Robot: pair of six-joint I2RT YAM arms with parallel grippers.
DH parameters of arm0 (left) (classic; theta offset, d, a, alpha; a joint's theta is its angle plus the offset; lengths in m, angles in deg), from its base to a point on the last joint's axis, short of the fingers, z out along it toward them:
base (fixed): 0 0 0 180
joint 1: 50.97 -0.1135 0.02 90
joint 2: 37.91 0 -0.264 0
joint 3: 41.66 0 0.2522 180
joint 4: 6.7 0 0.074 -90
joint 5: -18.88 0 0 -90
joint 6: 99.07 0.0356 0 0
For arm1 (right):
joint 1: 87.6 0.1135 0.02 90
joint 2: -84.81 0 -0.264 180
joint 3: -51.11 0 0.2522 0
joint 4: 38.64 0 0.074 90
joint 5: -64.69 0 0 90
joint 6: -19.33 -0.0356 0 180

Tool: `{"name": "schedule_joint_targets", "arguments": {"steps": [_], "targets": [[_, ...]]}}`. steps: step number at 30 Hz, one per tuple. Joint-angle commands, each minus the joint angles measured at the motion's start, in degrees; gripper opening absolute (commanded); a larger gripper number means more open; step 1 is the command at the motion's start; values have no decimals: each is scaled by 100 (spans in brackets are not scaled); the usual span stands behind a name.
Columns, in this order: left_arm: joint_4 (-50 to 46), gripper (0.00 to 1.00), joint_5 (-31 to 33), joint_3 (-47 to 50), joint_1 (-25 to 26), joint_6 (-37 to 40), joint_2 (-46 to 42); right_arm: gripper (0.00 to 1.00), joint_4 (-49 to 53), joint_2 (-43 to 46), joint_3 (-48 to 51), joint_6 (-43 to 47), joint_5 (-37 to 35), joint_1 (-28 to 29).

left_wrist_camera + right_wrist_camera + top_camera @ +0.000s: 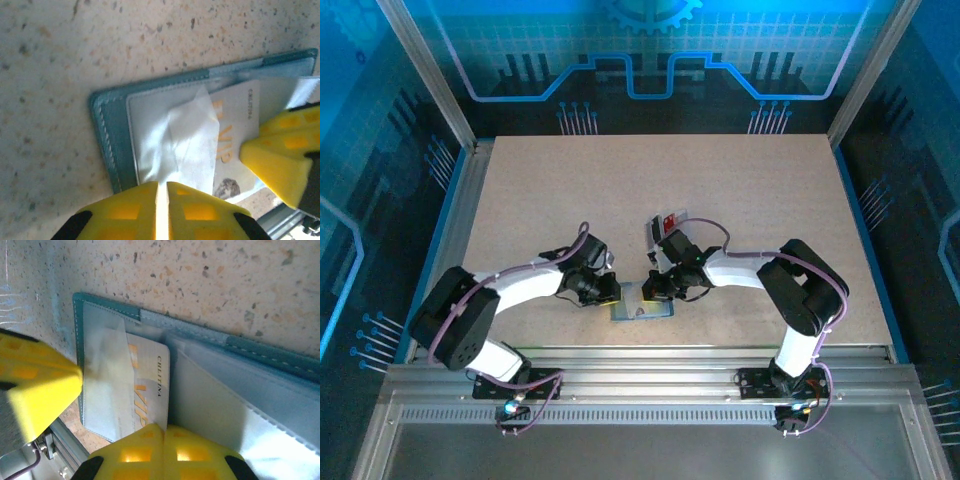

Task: Put the credit cards into the card holder
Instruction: Insert the credit card into the card slot.

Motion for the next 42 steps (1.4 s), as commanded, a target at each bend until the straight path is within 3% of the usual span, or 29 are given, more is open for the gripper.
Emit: {"name": "schedule_joint_targets", "arguments": {"steps": [1, 7, 17, 35, 42], "targets": [[-334, 14, 234, 164, 4, -225, -320, 0, 440, -196, 2, -140, -481, 98], [-140, 0, 296, 369, 9, -308, -78, 0, 450, -172, -9, -229, -572, 143], [333, 0, 318, 448, 327, -433, 562, 0, 484, -166, -220, -337, -691, 263], [523, 0, 474, 576, 509, -651, 671, 0, 668, -167, -434, -310, -1057, 659], [530, 0, 556, 532, 508, -616, 812, 21, 1637, 126, -811, 133, -1508, 640]]}}
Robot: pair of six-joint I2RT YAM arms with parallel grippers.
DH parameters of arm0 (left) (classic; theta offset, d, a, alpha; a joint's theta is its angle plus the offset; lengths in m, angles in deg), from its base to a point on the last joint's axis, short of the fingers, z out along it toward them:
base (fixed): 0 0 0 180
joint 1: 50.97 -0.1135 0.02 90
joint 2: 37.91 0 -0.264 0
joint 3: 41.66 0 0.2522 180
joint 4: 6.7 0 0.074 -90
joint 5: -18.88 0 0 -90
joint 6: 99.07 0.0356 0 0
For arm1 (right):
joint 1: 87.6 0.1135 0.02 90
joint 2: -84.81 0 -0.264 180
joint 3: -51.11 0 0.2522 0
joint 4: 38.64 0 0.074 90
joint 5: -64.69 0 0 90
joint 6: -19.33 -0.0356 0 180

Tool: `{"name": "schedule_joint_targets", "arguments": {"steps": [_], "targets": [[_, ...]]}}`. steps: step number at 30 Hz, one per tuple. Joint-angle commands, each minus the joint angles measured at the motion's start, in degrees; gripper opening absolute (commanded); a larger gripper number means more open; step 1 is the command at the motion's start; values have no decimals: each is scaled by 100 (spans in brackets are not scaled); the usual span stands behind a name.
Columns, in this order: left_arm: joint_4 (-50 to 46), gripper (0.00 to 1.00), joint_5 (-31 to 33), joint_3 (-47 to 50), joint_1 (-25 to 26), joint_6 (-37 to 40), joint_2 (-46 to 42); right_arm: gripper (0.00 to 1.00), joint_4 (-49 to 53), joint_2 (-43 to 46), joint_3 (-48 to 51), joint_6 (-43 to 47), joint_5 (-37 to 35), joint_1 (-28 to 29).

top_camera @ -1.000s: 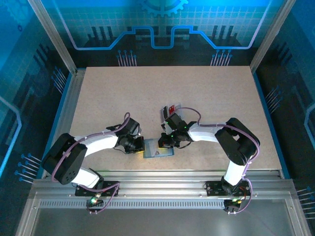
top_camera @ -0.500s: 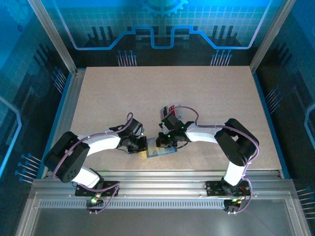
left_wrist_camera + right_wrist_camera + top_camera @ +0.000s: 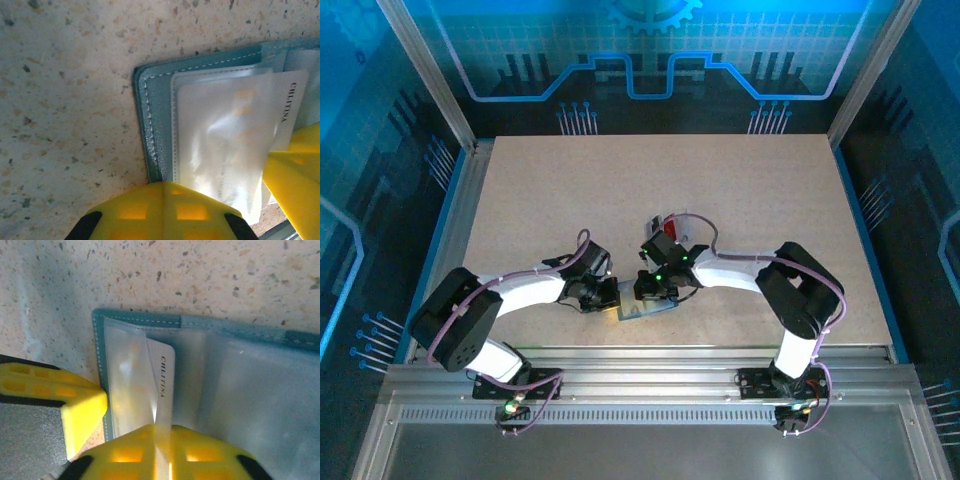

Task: Put the credit cards into the card holder
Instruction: Insert the credit card into the card slot, then move the card holder to the bottom-center of the table.

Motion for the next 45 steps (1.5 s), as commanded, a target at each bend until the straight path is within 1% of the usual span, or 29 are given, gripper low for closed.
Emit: {"name": "schedule_joint_targets", "arguments": {"steps": [1, 4, 11, 15, 19, 24, 30, 33, 35, 45], "targets": [[91, 0, 271, 259, 212, 14, 617, 23, 886, 191, -179, 340, -418, 85], [73, 0, 293, 220, 211, 53, 691, 31, 1255, 298, -344, 521, -564, 84], [73, 0, 236, 160, 211, 141, 774, 33, 1911, 419, -730, 838, -962, 68], [48, 0, 208, 132, 208, 168, 775, 32, 2327, 217, -1097, 1106, -1356, 54], [43, 0, 195, 136, 209, 166, 776, 29, 2410, -88, -1300, 1298, -1263, -16], [100, 0, 164, 166, 208, 141, 803, 30, 2567, -395, -1402, 1400, -1292, -48], [133, 0, 146, 158, 214, 149, 853, 32, 2643, -202, -1060, 1374, -1511, -149], [167, 0, 120, 158, 212, 139, 888, 36, 2617, -50, -941, 1439, -1566, -196], [195, 0, 103, 166, 216, 141, 907, 37, 2646, -63, -1010, 1503, -1613, -194], [275, 0, 58, 184, 210, 115, 974, 35, 2972, -355, -1622, 1765, -2150, -89]]}}
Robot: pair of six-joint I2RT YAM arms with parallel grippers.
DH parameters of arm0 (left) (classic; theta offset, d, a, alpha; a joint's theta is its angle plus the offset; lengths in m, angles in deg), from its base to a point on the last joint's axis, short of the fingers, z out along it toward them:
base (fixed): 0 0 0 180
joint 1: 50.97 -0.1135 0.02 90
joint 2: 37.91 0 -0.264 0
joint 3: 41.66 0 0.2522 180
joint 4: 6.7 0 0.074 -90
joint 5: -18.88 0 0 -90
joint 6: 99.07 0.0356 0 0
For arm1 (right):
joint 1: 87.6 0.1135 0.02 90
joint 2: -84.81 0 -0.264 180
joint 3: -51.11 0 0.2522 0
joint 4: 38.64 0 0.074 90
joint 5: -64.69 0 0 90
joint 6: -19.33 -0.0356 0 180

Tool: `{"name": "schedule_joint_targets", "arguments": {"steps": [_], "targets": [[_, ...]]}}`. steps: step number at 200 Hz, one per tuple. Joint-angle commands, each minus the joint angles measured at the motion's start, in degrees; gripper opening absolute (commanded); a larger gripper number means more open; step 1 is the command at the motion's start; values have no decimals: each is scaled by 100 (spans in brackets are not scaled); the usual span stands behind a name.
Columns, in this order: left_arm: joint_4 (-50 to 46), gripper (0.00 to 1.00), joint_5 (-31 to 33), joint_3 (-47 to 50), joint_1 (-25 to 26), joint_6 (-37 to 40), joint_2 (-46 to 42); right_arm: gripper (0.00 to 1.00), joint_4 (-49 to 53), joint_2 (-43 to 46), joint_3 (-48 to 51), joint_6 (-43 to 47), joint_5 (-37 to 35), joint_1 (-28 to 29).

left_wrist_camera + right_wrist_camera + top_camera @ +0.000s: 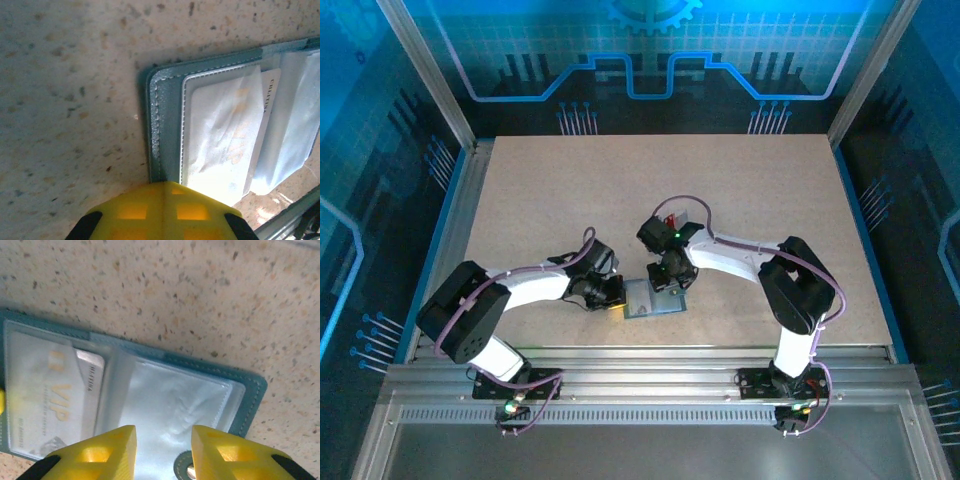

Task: Put the credit cards into the card holder
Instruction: Move the card holder to the bottom-center of the table.

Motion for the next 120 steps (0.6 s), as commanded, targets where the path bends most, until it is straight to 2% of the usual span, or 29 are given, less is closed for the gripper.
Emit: {"name": "schedule_joint_targets", "arguments": {"steps": [1, 120], "targets": [[-57, 0, 344, 342, 176, 87, 622, 36, 301, -169, -264, 190, -348, 58], [-41, 0, 328, 379, 176, 74, 603, 36, 382, -622, -258, 205, -644, 49]]}}
